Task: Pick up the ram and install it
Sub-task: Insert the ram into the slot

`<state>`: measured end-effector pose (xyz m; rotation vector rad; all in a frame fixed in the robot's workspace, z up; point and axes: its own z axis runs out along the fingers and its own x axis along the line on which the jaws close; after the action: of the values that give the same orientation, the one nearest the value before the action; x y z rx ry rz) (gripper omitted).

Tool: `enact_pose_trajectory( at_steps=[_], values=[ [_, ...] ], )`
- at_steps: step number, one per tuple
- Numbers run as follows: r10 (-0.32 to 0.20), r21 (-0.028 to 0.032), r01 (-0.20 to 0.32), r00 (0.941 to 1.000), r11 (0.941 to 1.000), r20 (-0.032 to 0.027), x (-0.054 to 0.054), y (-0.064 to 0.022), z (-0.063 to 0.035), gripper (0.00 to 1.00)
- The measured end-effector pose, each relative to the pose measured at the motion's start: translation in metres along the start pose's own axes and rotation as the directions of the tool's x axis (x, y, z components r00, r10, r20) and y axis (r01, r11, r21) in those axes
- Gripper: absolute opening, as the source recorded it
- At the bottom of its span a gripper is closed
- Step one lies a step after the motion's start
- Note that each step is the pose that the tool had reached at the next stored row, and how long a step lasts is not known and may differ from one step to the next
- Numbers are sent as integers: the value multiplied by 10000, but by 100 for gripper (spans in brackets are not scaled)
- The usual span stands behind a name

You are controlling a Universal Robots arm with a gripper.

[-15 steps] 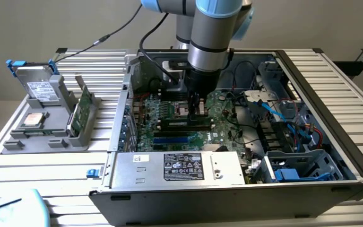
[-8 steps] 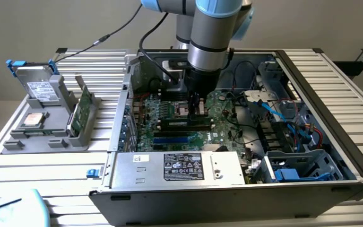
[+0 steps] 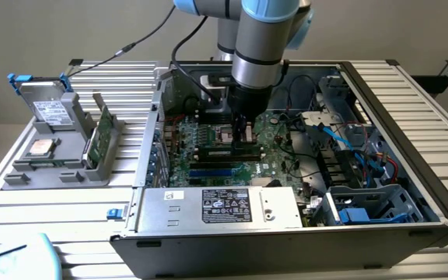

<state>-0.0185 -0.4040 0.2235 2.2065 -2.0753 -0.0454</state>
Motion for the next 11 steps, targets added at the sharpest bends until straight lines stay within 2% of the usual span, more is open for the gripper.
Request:
enact_pose_trajectory(
  at_steps=[11],
  values=[
    [10, -1, -10, 10000, 10000, 0, 2, -8, 2, 14]
  ],
)
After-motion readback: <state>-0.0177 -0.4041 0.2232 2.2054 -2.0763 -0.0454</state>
